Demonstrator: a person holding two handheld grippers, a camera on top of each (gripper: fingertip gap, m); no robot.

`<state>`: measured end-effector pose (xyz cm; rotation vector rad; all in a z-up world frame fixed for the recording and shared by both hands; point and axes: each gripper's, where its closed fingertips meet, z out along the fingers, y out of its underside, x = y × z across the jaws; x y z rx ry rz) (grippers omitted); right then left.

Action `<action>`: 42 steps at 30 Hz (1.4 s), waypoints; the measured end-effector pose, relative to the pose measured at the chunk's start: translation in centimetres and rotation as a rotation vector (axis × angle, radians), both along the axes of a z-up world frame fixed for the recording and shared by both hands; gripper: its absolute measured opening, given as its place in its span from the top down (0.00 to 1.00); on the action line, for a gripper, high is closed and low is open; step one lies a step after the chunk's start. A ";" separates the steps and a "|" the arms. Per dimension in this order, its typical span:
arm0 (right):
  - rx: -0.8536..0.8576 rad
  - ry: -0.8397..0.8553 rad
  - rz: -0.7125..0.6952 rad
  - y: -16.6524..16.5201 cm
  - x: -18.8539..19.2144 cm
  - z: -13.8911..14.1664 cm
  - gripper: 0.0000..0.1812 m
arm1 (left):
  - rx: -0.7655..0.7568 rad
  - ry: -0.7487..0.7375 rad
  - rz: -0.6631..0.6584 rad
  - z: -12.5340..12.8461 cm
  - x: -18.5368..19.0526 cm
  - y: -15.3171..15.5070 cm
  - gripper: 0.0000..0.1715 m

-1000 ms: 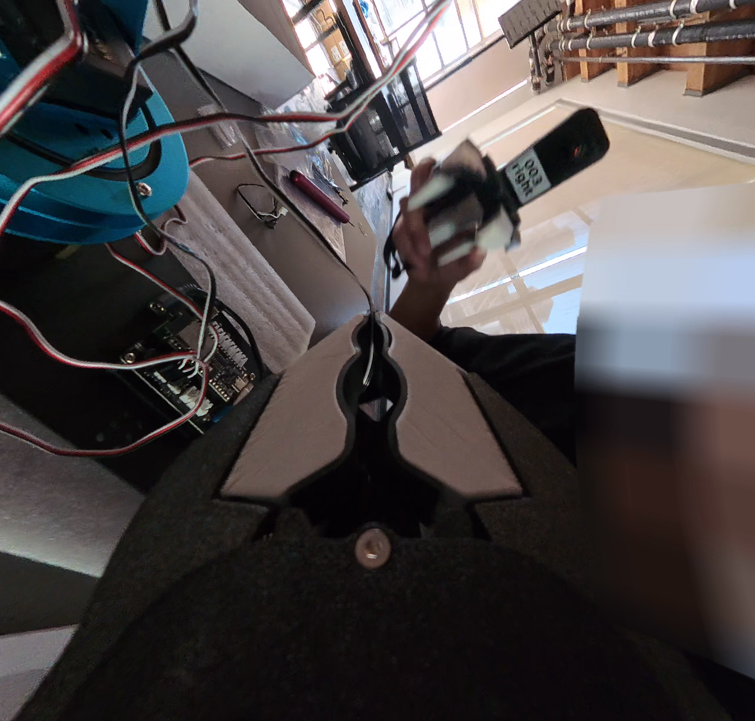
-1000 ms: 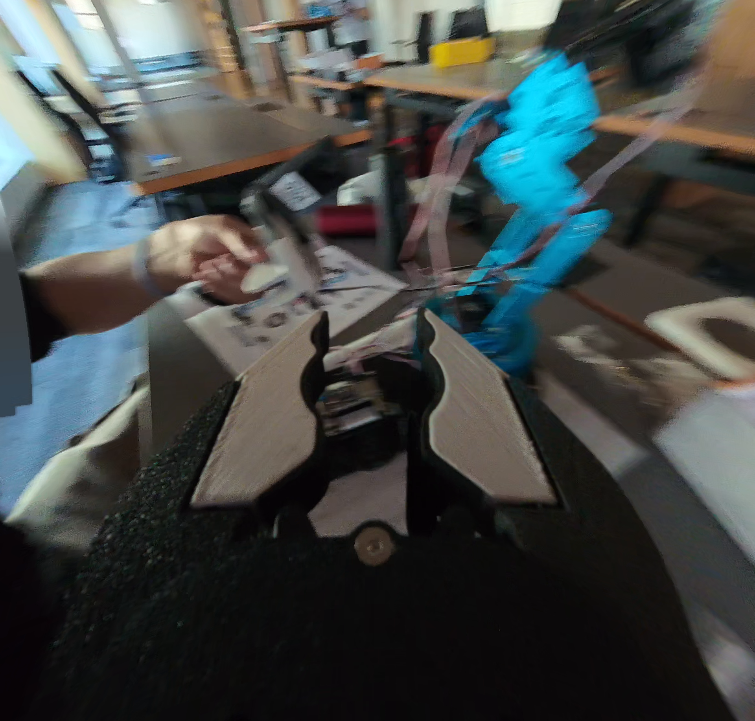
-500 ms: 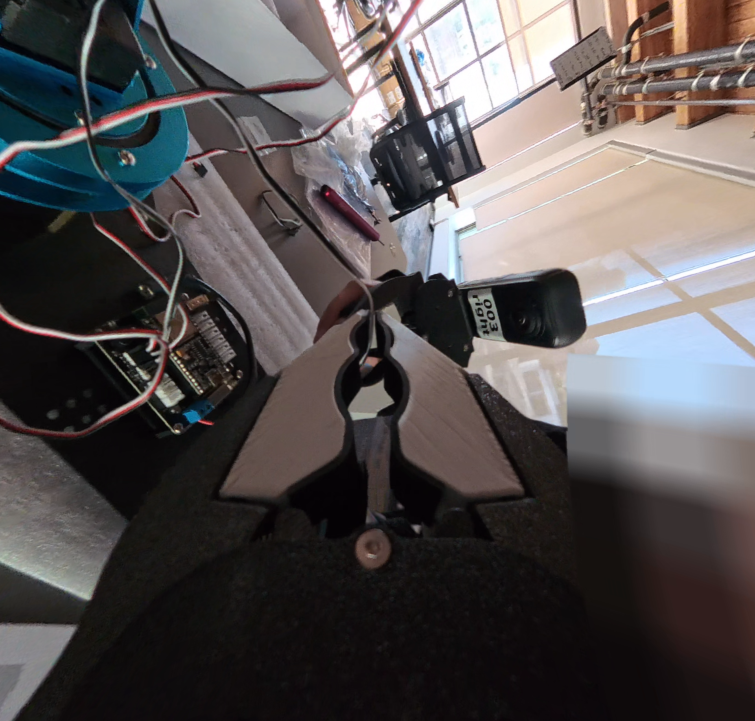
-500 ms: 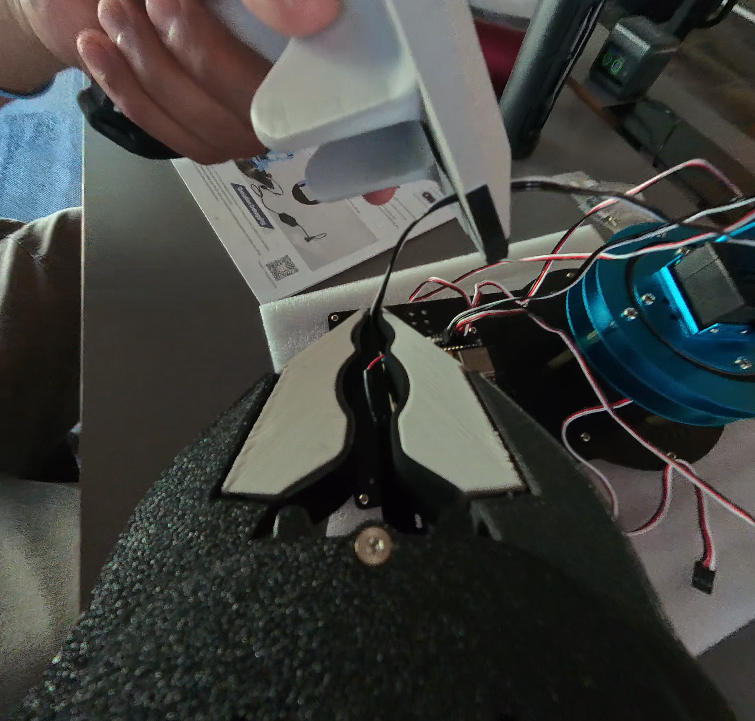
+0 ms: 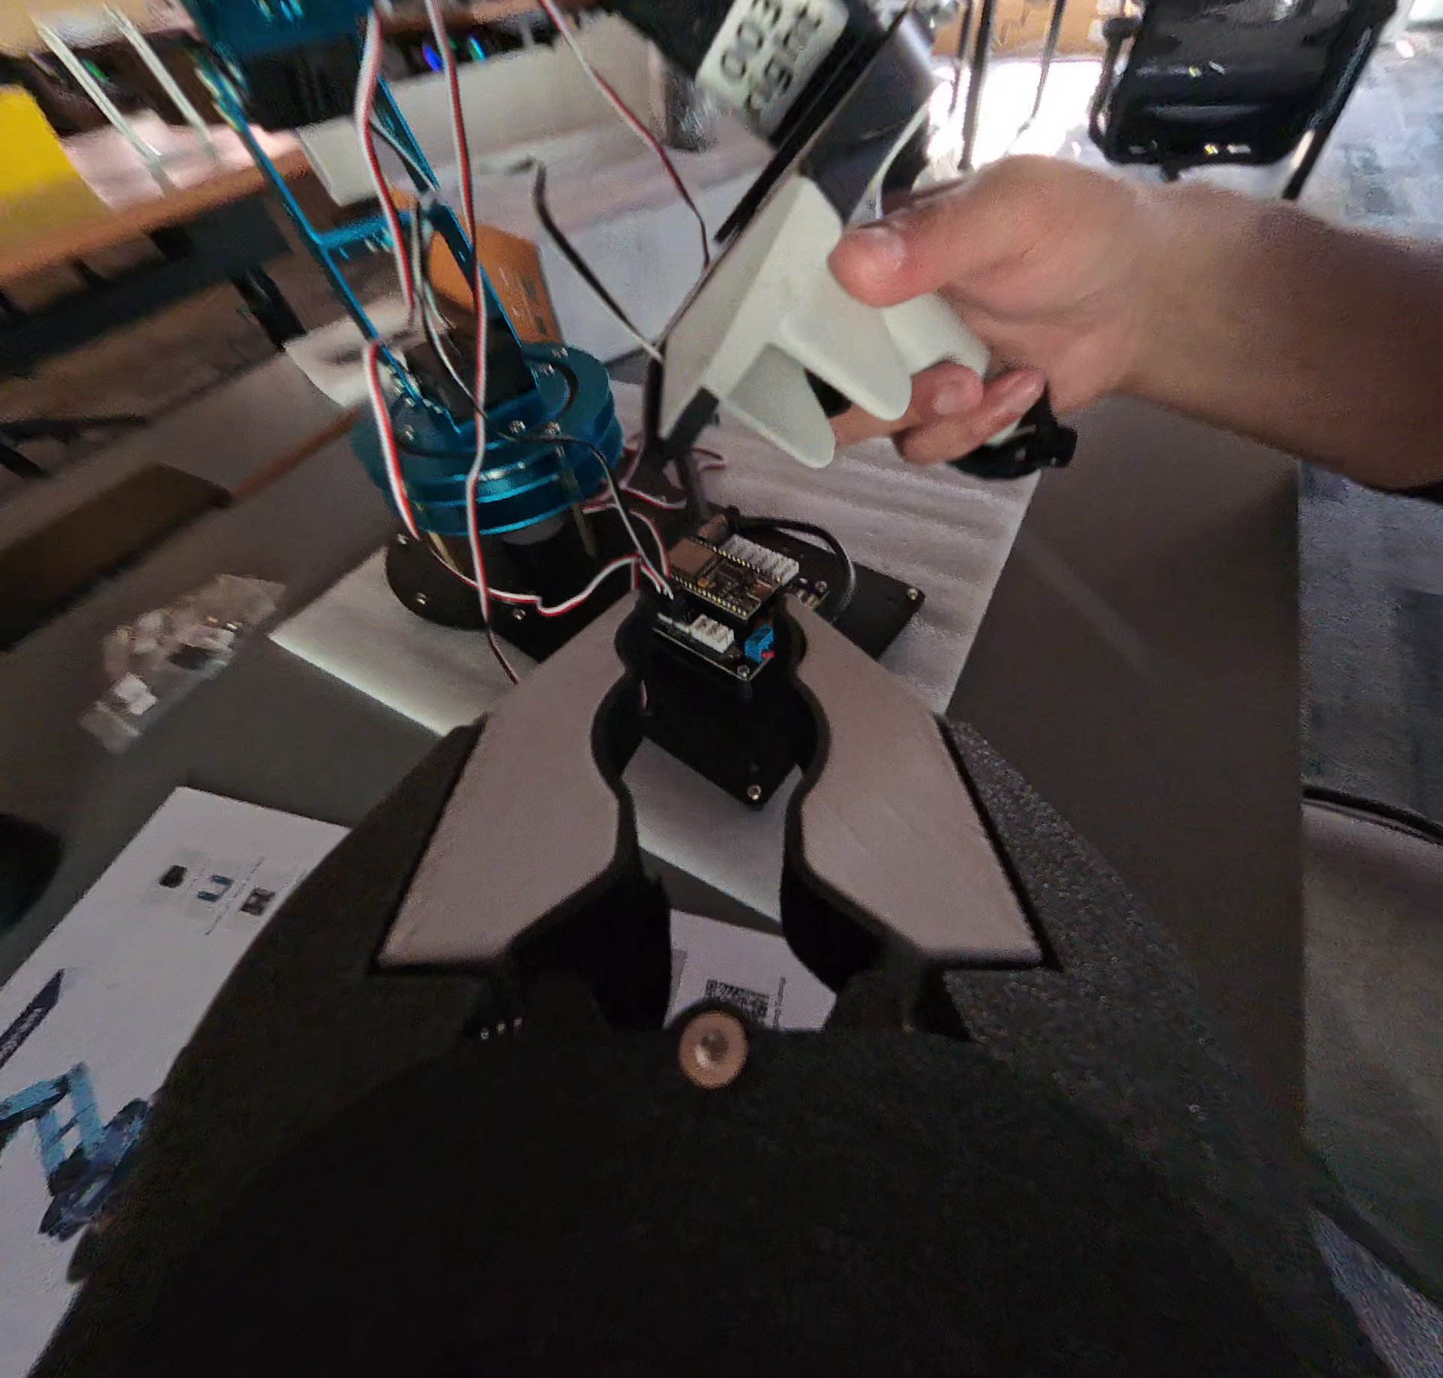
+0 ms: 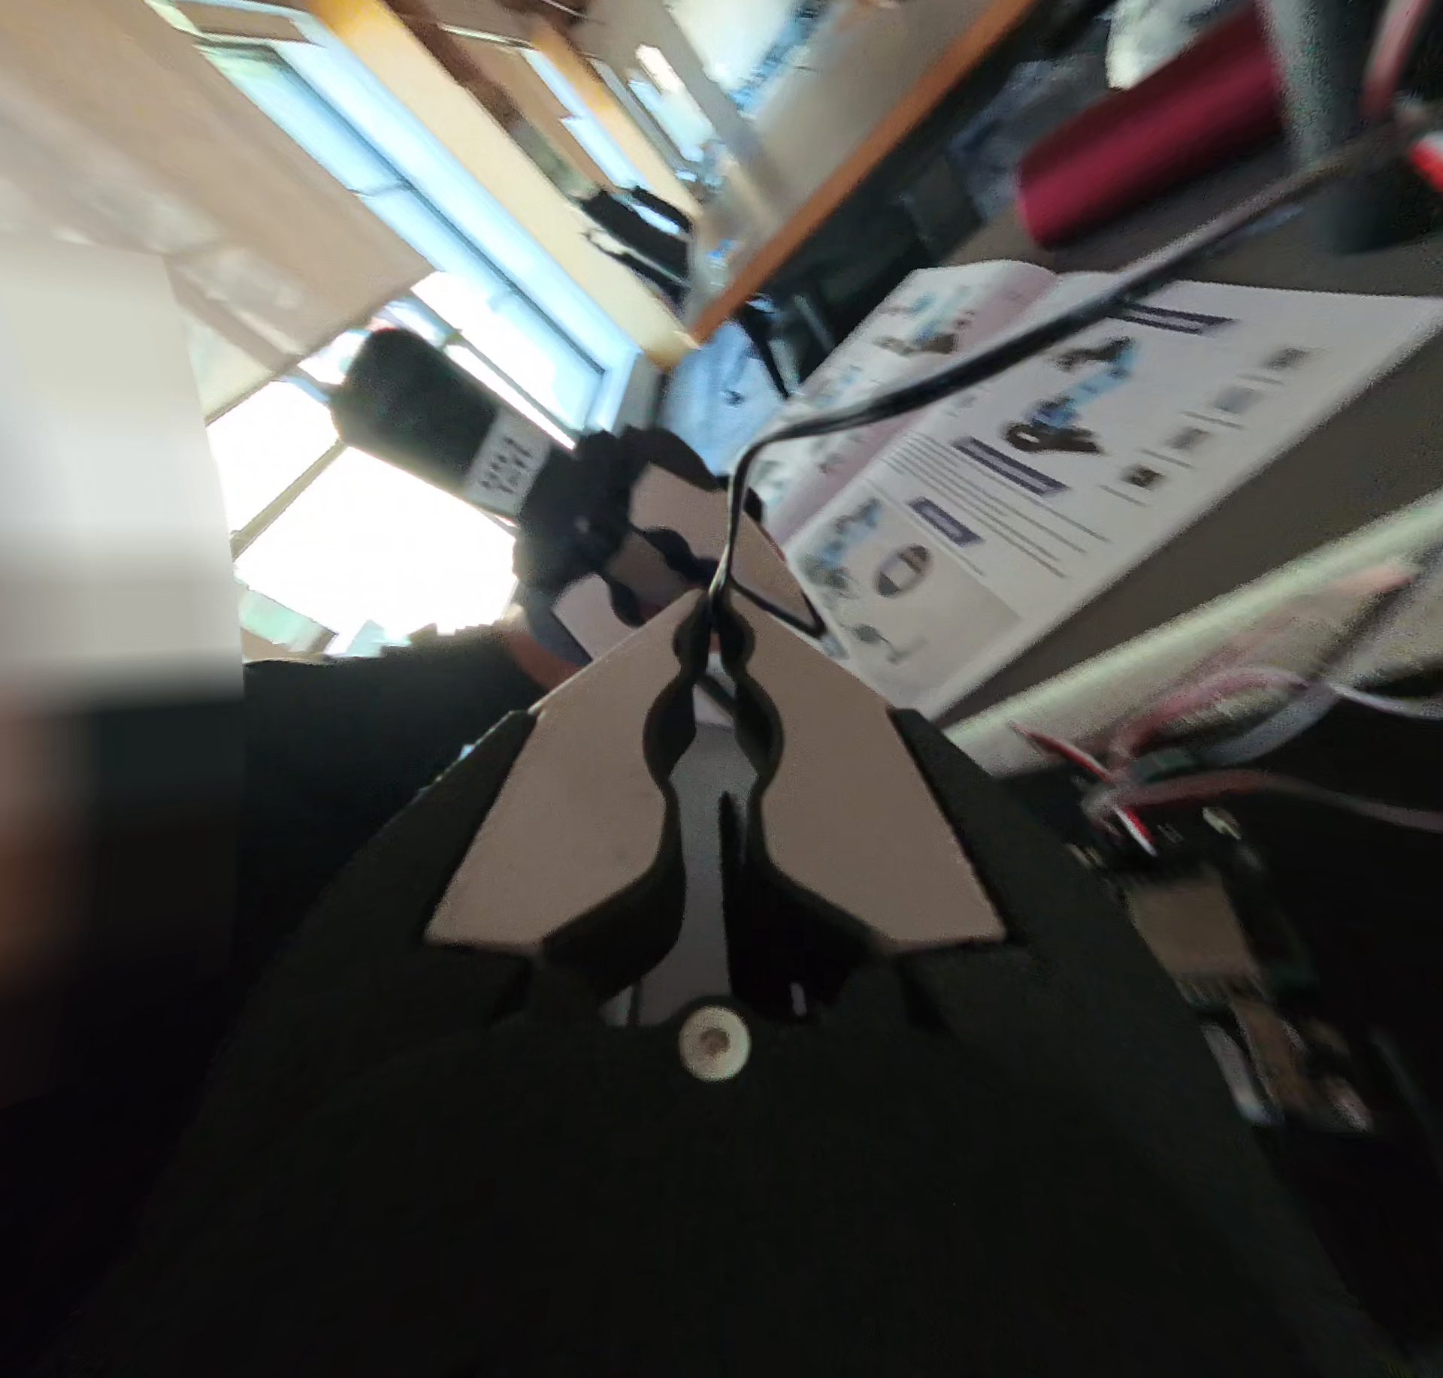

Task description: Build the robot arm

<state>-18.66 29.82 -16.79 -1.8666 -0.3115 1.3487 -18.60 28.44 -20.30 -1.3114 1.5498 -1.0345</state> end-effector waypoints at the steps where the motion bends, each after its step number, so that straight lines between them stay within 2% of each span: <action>1: 0.019 0.057 0.023 0.1 -0.5 0.8 1.00 | 0.007 -0.034 0.023 0.4 -0.1 0.0 0.83; 3: 0.042 0.142 0.051 0.3 -1.2 1.9 1.00 | -0.074 -0.091 0.060 1.4 -0.3 0.4 0.83; 6: 0.090 0.135 0.042 0.5 -1.8 2.1 1.00 | -0.280 -0.177 -0.011 3.8 -0.7 0.2 0.83; 8: 0.115 0.094 0.058 0.3 -2.2 1.8 1.00 | -0.319 -0.201 -0.038 4.6 -0.8 0.4 0.94; 10: 0.123 0.110 0.053 0.2 -2.2 2.0 1.00 | -0.284 -0.207 -0.052 4.7 -0.8 0.4 0.98; 13: 0.128 0.106 0.051 0.2 -1.9 1.7 1.00 | -0.201 -0.195 -0.057 4.4 -0.6 0.1 0.99; 16: 0.153 0.071 0.016 0.5 -1.5 1.4 0.99 | -0.011 -0.189 -0.015 4.1 -0.5 0.5 0.99; 19: 0.101 0.024 -0.019 0.3 -1.3 0.8 0.83 | 0.284 -0.209 0.071 4.3 -0.5 1.4 0.99; 22: 0.097 0.036 -0.066 0.0 -1.3 0.8 0.89 | 0.449 -0.227 0.081 5.0 -0.4 1.1 1.00; 23: 0.096 0.051 -0.068 -0.2 -1.3 1.0 0.88 | 0.489 -0.220 0.075 4.9 -0.3 1.0 0.99; 26: 0.091 0.102 -0.063 -0.2 -1.5 1.5 0.88 | 0.577 -0.232 0.046 4.8 0.1 0.6 0.99; 31: 0.095 0.072 -0.084 0.1 -1.1 1.4 0.94 | 0.684 -0.234 0.037 4.8 0.5 0.6 0.99; 34: 0.081 0.039 -0.098 0.2 -1.1 1.1 0.93 | 0.775 -0.230 0.048 4.6 0.5 0.8 0.99; 38: 0.081 -0.068 -0.147 0.3 -0.8 0.2 0.94 | 0.793 -0.180 0.075 3.6 0.8 1.0 0.99; 40: 0.077 -0.179 -0.212 0.6 0.4 -0.9 0.96 | 0.678 -0.092 0.136 2.2 0.8 1.9 0.95; 42: 0.054 -0.307 -0.333 0.6 3.1 -2.1 0.97 | 0.477 0.034 0.168 -0.6 0.2 2.5 0.94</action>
